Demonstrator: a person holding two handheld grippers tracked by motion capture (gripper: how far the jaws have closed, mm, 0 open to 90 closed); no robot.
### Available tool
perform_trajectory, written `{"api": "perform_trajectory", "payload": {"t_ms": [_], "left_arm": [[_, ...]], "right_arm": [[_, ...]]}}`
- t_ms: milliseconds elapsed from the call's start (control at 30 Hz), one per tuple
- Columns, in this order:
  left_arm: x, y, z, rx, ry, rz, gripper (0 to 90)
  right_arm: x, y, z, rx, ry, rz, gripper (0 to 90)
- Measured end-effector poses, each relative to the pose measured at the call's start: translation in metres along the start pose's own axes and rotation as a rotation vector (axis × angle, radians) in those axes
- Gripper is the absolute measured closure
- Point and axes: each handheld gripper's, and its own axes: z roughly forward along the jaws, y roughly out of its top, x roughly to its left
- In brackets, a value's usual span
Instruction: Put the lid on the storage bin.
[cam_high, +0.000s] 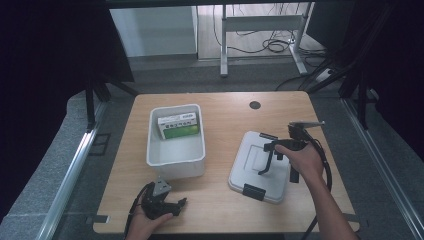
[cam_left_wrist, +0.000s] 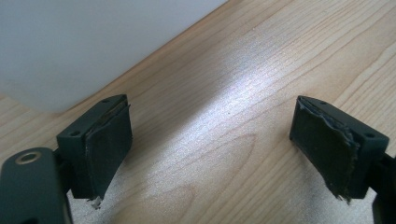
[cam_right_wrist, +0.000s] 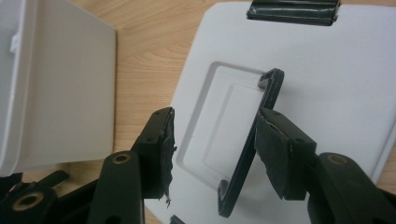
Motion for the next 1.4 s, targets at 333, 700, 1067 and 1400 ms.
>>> {"api": "perform_trajectory", "payload": {"t_ms": [333,700,1067,1400], "left_arm": [[0.000,0.000,0.000,0.000,0.000,0.000,12.9],[0.000,0.000,0.000,0.000,0.000,0.000,12.9],[0.000,0.000,0.000,0.000,0.000,0.000,12.9],[0.000,0.000,0.000,-0.001,0.000,0.000,12.9]], "right_arm": [[-0.005,0.002,0.012,0.048,-0.072,0.041,54.0],[-0.011,0.003,0.026,0.116,-0.123,0.119,65.4],[-0.011,0.006,0.031,0.171,-0.140,0.229,79.8],[-0.012,0.007,0.032,0.172,-0.135,0.299,84.3]]}}
